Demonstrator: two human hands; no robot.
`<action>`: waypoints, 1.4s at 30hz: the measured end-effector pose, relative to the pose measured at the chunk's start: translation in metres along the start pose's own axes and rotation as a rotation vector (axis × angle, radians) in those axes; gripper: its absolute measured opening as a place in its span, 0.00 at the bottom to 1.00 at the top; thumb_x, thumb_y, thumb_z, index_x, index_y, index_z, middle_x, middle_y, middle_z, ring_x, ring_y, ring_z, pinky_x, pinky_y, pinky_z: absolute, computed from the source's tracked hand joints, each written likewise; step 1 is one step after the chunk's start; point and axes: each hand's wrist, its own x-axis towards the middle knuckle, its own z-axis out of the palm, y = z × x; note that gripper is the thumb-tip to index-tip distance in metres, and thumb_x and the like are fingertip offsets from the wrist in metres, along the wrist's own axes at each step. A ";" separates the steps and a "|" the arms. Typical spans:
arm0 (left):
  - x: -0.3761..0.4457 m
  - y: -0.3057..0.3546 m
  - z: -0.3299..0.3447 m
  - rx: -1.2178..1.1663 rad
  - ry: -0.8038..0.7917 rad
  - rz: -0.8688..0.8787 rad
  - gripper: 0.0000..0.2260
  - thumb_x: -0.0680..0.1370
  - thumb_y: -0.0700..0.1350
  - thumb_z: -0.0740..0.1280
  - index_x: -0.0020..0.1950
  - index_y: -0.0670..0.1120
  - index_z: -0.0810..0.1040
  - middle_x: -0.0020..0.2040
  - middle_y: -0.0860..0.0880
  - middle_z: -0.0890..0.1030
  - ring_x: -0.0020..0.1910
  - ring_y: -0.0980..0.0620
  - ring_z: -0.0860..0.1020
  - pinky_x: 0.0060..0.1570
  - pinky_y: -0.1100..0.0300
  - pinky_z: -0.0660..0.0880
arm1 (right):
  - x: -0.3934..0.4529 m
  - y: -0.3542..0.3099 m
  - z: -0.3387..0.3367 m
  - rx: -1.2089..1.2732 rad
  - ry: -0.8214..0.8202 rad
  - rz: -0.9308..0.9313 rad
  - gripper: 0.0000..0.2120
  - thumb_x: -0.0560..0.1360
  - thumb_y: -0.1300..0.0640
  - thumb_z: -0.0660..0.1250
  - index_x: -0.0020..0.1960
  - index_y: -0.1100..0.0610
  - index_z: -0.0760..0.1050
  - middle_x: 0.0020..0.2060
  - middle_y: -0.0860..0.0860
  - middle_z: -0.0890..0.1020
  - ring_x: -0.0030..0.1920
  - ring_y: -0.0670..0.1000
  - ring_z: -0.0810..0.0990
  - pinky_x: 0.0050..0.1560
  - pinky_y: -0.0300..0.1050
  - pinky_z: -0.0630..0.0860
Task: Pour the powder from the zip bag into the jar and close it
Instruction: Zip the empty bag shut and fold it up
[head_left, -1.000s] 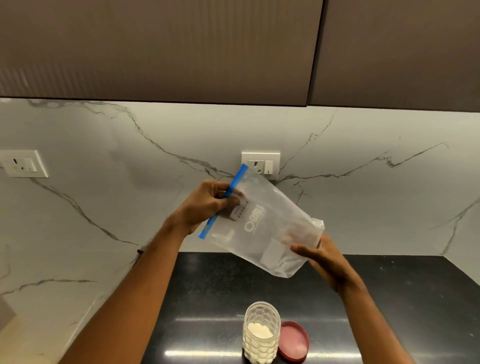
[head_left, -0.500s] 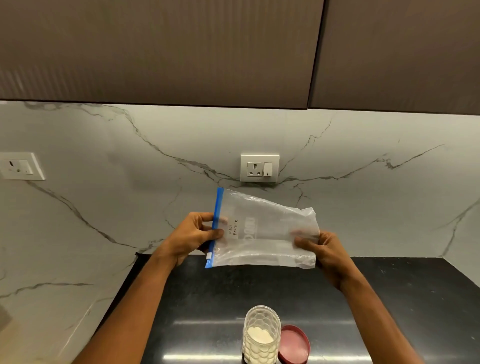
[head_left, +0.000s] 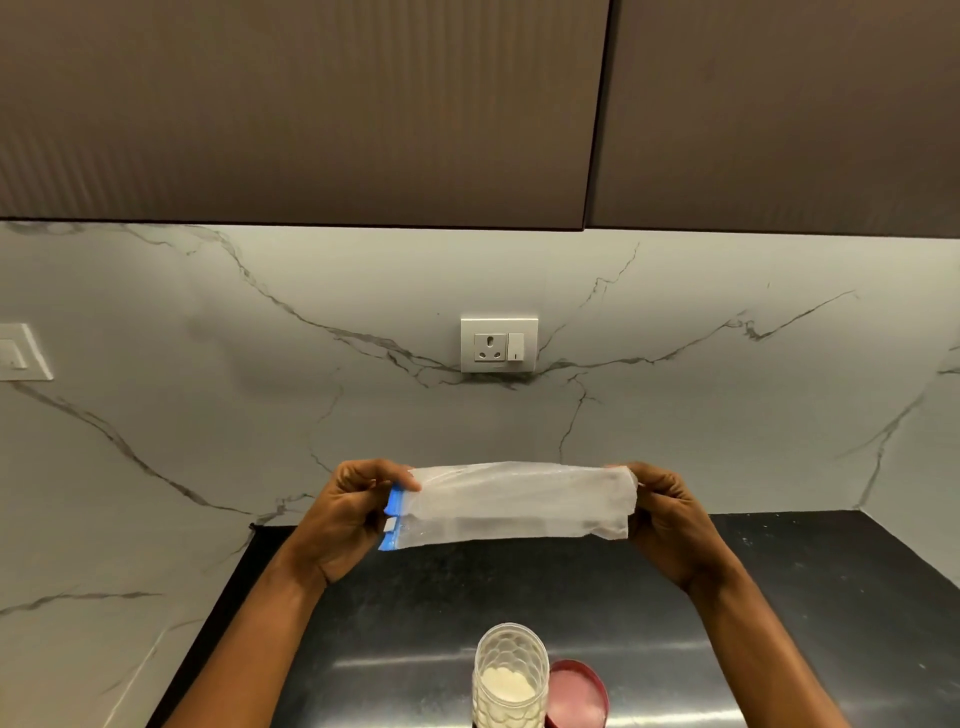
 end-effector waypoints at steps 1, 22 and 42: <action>0.000 -0.001 0.001 0.006 0.001 -0.002 0.12 0.74 0.35 0.65 0.37 0.40 0.87 0.43 0.39 0.83 0.44 0.40 0.81 0.39 0.56 0.83 | -0.001 -0.001 0.000 0.003 -0.006 -0.005 0.15 0.74 0.65 0.61 0.42 0.58 0.87 0.45 0.57 0.86 0.47 0.58 0.86 0.41 0.51 0.85; 0.048 0.038 0.032 0.757 -0.220 -0.030 0.15 0.74 0.29 0.72 0.54 0.47 0.78 0.56 0.47 0.79 0.54 0.50 0.82 0.49 0.58 0.83 | 0.032 -0.011 -0.004 -0.720 -0.225 0.231 0.34 0.61 0.30 0.74 0.59 0.50 0.77 0.54 0.52 0.84 0.56 0.53 0.84 0.58 0.50 0.81; 0.022 -0.052 0.053 0.219 0.134 -0.299 0.37 0.65 0.65 0.77 0.70 0.53 0.73 0.58 0.47 0.85 0.54 0.45 0.85 0.48 0.52 0.83 | 0.046 0.041 0.067 -0.527 0.008 0.054 0.10 0.71 0.59 0.76 0.51 0.58 0.81 0.43 0.54 0.87 0.43 0.53 0.87 0.41 0.41 0.82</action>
